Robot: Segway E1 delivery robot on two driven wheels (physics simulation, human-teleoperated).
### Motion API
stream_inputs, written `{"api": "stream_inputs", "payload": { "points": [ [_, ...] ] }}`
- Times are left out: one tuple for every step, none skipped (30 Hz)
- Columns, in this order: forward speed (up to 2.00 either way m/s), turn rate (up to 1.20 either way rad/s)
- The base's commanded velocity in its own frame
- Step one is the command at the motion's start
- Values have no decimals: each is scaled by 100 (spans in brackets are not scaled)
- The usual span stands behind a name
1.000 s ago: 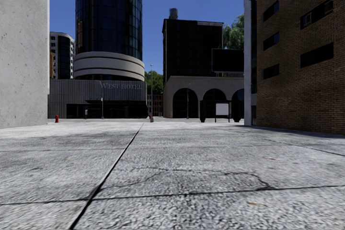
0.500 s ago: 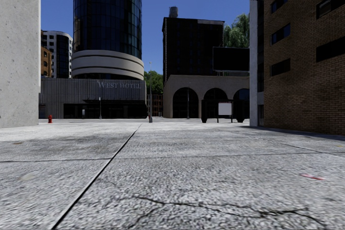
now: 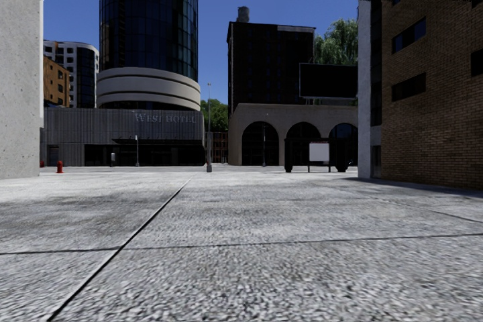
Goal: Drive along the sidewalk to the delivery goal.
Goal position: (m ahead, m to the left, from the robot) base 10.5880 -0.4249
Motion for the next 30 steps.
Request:
{"api": "stream_inputs", "payload": {
  "points": [
    [200,0],
    [200,0],
    [200,0],
    [200,0],
    [200,0],
    [200,0],
    [200,0],
    [200,0],
    [200,0],
    [200,0],
    [200,0],
    [200,0],
    [200,0],
    [200,0],
    [200,0],
    [200,0],
    [200,0],
    [200,0],
    [200,0],
    [200,0],
    [200,0],
    [200,0],
    [200,0],
    [200,0],
    [200,0],
    [200,0],
    [200,0],
    [200,0],
    [200,0],
    [200,0]
  ]
}}
